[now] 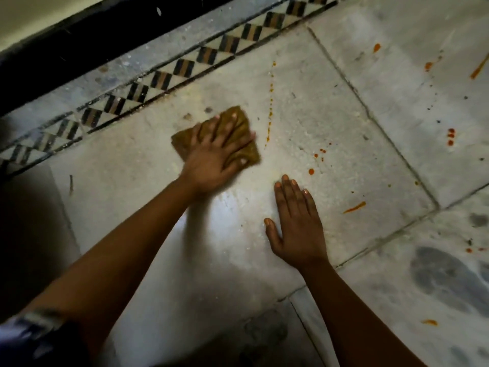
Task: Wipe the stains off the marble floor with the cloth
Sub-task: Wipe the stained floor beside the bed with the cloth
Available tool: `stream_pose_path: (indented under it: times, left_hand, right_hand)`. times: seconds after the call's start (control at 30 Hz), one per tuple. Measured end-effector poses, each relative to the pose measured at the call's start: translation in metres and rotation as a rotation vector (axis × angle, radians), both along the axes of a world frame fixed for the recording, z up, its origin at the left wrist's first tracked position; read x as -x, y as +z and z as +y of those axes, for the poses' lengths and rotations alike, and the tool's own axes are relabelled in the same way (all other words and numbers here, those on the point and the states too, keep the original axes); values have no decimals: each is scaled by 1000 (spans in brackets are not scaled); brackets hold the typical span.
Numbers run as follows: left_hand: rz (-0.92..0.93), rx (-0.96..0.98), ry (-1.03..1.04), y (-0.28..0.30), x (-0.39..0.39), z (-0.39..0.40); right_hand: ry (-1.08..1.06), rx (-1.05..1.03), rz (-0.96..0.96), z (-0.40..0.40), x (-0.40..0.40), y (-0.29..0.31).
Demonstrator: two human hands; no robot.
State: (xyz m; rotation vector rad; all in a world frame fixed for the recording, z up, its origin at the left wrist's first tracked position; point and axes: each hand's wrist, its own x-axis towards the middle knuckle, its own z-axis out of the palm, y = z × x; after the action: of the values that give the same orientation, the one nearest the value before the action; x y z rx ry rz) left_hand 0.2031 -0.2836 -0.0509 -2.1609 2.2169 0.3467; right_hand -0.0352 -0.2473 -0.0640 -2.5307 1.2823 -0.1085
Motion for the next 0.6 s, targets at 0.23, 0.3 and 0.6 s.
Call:
stream_pose_path:
  times: [0.23, 0.3, 0.6]
  left_hand:
    - [50, -18, 370, 7, -34, -59]
    - [77, -22, 391, 9, -10, -92]
    - [75, 69, 298, -1, 60, 9]
  right_hand:
    - [8, 7, -6, 0, 0, -3]
    - [8, 11, -4, 1, 2, -2]
    - [-18, 55, -159, -7, 20, 8]
